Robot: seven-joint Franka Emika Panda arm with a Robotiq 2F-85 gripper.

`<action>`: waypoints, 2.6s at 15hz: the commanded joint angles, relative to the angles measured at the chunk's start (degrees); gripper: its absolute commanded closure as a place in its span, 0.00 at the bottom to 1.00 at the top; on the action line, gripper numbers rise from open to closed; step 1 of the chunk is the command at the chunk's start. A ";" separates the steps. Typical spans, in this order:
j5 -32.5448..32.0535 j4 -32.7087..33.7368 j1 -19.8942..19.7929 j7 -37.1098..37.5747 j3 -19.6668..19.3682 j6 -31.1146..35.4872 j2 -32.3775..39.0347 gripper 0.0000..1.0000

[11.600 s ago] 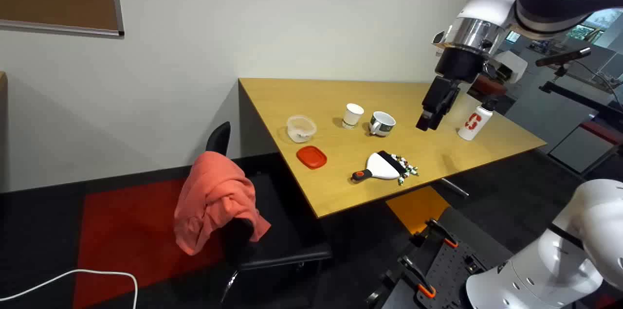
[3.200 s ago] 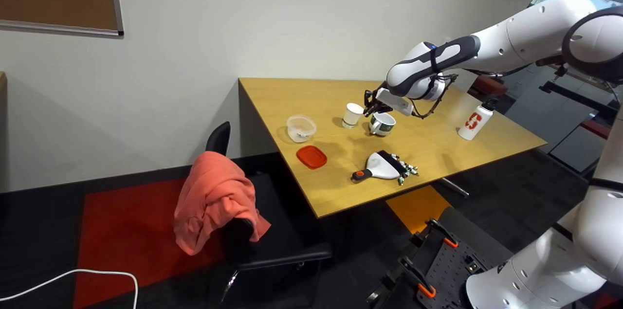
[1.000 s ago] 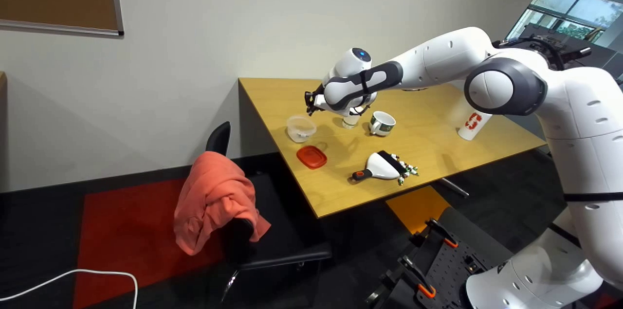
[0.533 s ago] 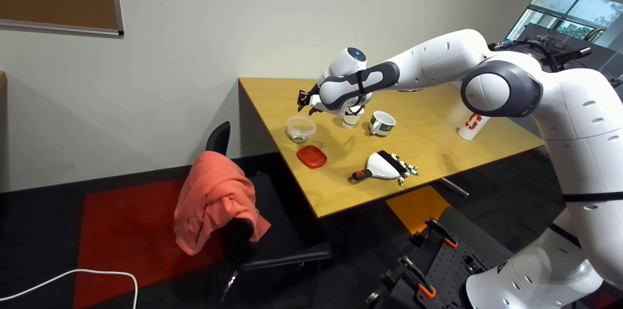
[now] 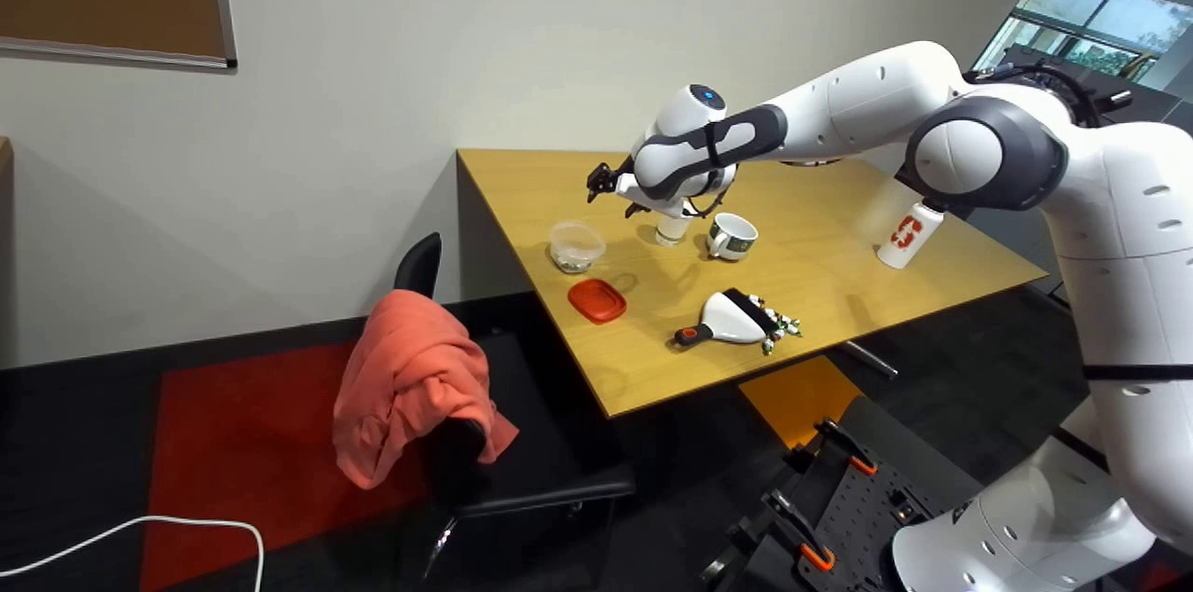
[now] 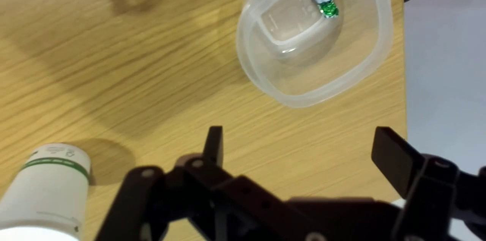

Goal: Put two candies in the bowl and close it

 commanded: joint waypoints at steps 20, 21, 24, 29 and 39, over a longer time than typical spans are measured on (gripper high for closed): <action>3.77 -31.13 -19.75 -12.44 -4.75 -2.44 -17.27 0.00; 3.51 -30.89 -19.99 -12.01 -5.18 -1.93 -16.16 0.00; 3.69 -31.63 -20.19 -12.08 -5.16 -1.21 -16.70 0.00; 2.82 -31.11 -19.51 -11.30 -6.02 -1.84 -15.60 0.00; 3.48 -18.78 -21.62 -9.50 -6.50 -7.50 -5.34 0.00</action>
